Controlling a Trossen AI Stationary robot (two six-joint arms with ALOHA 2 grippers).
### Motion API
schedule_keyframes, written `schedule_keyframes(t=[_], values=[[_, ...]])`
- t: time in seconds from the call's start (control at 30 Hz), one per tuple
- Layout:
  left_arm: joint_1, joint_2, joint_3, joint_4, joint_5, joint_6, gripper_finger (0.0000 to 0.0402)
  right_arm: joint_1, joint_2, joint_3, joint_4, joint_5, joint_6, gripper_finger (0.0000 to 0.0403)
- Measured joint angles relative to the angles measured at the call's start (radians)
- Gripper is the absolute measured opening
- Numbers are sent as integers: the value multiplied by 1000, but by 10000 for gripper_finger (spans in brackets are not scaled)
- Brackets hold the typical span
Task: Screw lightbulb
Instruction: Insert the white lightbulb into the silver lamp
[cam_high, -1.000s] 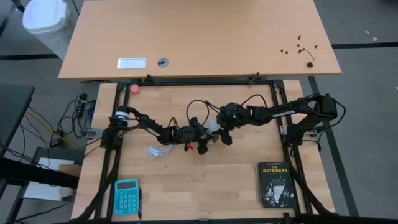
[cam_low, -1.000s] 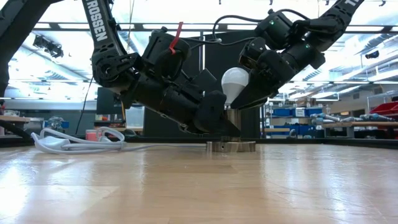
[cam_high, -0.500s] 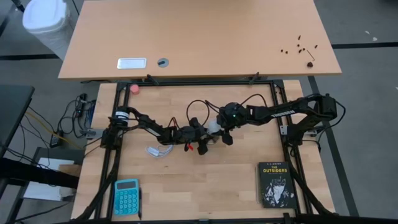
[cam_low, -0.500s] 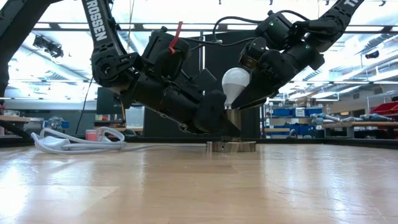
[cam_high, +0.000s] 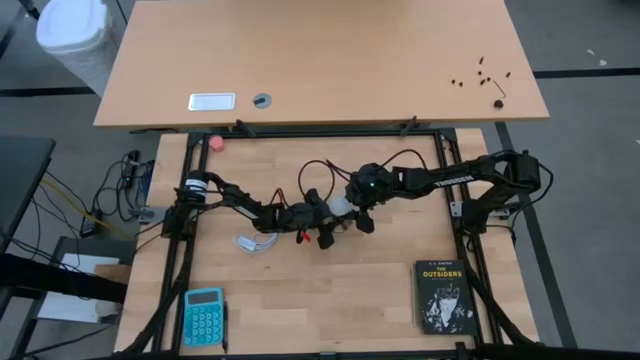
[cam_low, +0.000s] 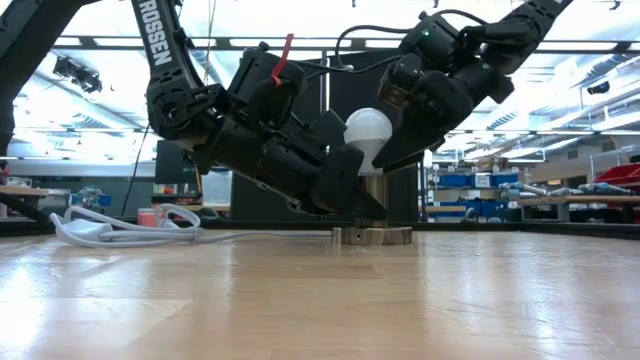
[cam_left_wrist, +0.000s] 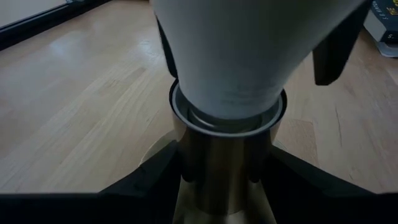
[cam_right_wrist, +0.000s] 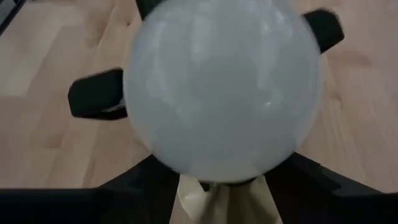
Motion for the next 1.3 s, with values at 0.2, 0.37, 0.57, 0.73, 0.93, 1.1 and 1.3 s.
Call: schedule_keyframes(t=[0.2,0.37,0.57,0.73,0.93,1.1,1.3], values=[[-1,-1,0,-12,0,0,207,12,-2,2,-9,1,-8,232],[-1,-1,1,-13,0,-1,207,22,-2,2,6,33,-10,241],[-1,-1,1,-13,-1,0,207,57,-2,2,68,105,-11,248],[-1,-1,1,-13,-1,0,207,63,-4,-42,191,108,4,250],[0,-1,1,-14,-1,0,207,60,-4,-155,359,128,46,250],[0,-1,1,-14,-1,-3,207,51,-4,-172,387,129,69,254],[0,-1,1,-14,-1,-3,207,52,-4,-172,384,127,56,272]])
